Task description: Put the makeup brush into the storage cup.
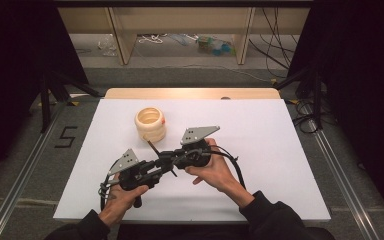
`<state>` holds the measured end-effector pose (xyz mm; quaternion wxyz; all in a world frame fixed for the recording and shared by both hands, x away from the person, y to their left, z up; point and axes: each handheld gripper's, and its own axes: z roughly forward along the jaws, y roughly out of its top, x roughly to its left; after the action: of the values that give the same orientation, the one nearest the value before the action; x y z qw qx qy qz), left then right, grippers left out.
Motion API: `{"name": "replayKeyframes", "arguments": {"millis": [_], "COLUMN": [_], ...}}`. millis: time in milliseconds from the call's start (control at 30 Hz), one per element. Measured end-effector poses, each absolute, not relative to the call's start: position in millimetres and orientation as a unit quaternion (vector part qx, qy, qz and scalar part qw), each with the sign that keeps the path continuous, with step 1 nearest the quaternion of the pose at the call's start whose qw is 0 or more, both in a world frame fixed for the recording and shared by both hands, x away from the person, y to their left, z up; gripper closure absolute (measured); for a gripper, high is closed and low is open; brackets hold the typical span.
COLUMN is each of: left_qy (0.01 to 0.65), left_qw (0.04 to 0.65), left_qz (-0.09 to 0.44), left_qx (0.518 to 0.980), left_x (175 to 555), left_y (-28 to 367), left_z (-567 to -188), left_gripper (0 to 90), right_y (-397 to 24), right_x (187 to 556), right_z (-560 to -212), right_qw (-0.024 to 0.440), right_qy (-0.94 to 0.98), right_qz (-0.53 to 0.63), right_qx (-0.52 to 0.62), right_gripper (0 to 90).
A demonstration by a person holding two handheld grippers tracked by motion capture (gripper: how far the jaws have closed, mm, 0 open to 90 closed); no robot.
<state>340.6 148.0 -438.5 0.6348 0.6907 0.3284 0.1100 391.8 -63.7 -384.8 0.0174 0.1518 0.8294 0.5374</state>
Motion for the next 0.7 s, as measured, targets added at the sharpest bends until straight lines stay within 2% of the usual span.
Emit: {"name": "replayKeyframes", "arguments": {"millis": [700], "left_qy": [0.326], "left_qw": [0.636], "left_qz": [0.105], "left_qx": [0.691], "left_x": [340.8], "left_y": [148.6], "left_z": [-438.3], "left_gripper": [76.4], "right_y": [-62.7], "right_x": [390.8], "right_z": [-384.3], "right_qw": [0.022], "right_qy": [0.825], "right_qz": [0.544], "right_qx": [0.15], "right_gripper": [83.3]}}
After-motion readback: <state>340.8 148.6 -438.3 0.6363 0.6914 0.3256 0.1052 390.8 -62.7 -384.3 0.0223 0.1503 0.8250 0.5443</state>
